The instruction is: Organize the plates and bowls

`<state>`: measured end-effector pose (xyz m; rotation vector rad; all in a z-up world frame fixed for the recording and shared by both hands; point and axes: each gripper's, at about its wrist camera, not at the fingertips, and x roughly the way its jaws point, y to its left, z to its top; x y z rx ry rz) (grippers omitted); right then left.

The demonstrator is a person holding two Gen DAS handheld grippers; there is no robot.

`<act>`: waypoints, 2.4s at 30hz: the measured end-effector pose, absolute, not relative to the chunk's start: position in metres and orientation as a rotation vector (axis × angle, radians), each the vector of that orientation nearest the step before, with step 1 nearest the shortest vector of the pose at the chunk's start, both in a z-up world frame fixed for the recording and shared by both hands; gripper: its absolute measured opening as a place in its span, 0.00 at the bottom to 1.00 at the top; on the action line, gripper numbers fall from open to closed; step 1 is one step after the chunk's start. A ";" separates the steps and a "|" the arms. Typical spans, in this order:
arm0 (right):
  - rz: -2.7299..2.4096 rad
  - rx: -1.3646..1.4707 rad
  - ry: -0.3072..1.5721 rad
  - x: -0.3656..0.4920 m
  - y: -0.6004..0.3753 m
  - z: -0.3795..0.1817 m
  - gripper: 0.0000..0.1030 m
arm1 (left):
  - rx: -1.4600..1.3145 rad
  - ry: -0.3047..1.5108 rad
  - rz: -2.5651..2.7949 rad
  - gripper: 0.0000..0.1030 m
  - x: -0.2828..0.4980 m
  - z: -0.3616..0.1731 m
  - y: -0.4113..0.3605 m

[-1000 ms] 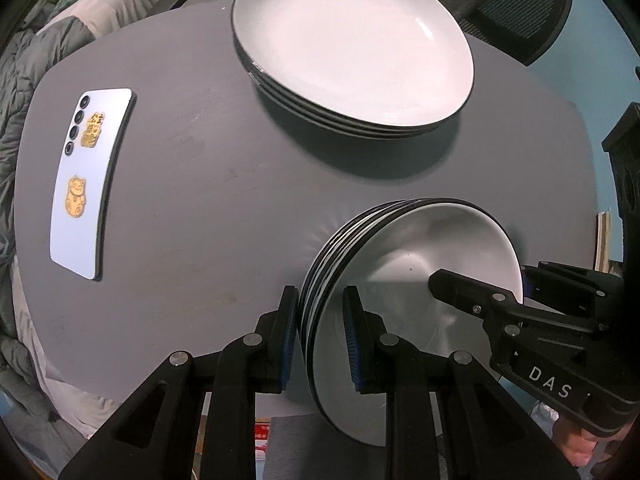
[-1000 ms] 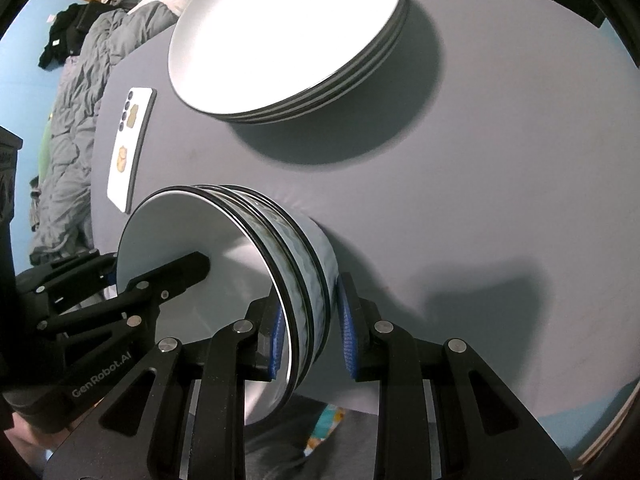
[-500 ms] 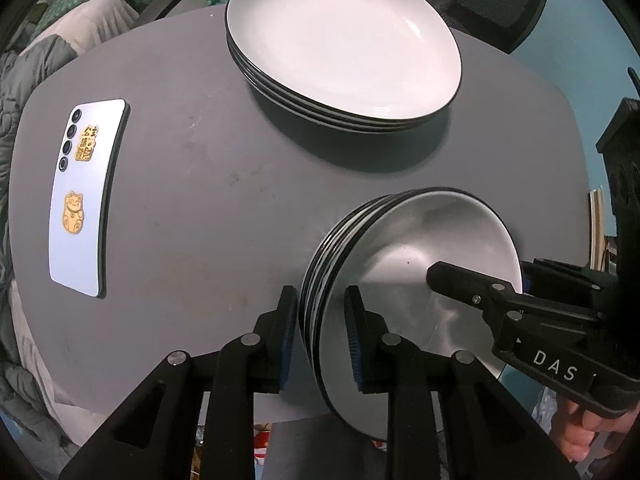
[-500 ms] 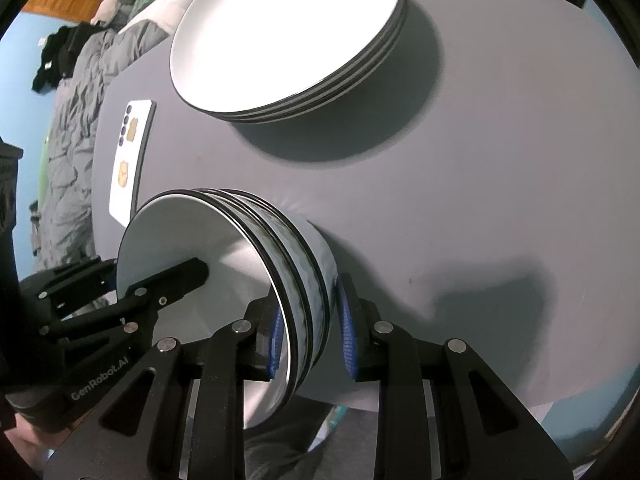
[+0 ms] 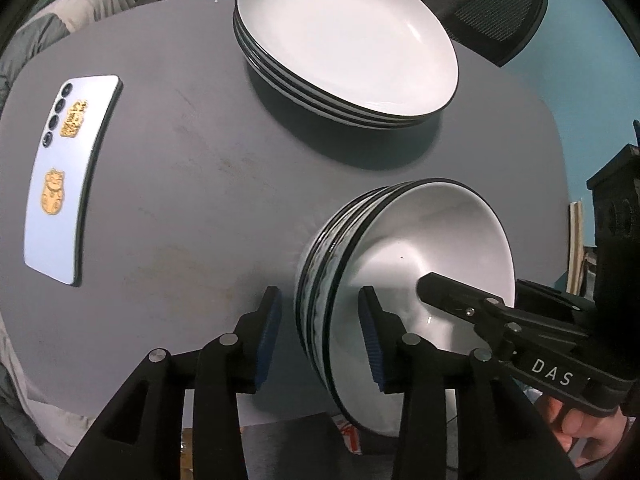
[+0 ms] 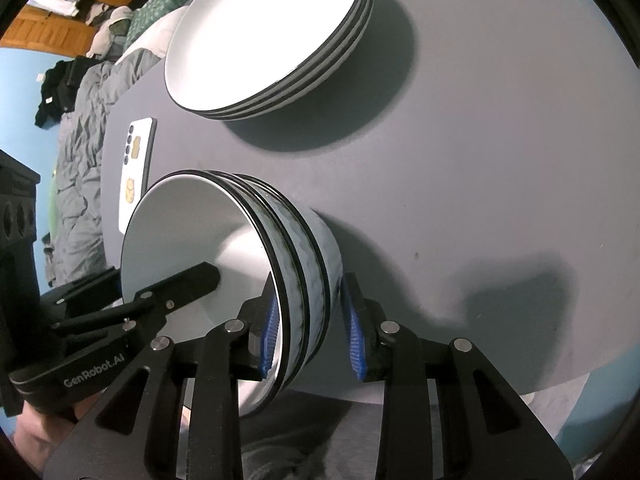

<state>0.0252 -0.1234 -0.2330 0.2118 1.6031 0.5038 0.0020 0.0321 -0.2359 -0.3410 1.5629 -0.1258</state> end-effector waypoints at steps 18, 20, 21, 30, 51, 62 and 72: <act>0.497 0.096 1.640 0.032 -0.105 -0.229 0.20 | -0.343 1.585 -0.074 0.24 0.005 -0.229 0.032; 0.497 0.098 1.641 0.032 -0.104 -0.229 0.20 | -0.346 1.588 -0.072 0.22 0.005 -0.228 0.033; 0.499 0.094 1.641 0.032 -0.104 -0.228 0.19 | -0.343 1.589 -0.073 0.22 0.005 -0.227 0.032; 0.495 0.100 1.633 0.031 -0.103 -0.223 0.19 | -0.315 1.593 -0.066 0.21 0.010 -0.222 0.023; 0.509 0.102 1.548 0.080 -0.092 -0.158 0.19 | -0.322 1.478 -0.064 0.20 0.065 -0.152 0.045; 0.529 0.057 1.526 0.139 -0.074 -0.159 0.19 | -0.351 1.463 -0.027 0.20 0.120 -0.165 0.056; 0.531 0.026 1.601 0.183 -0.069 -0.189 0.17 | -0.343 1.529 0.010 0.20 0.152 -0.196 0.059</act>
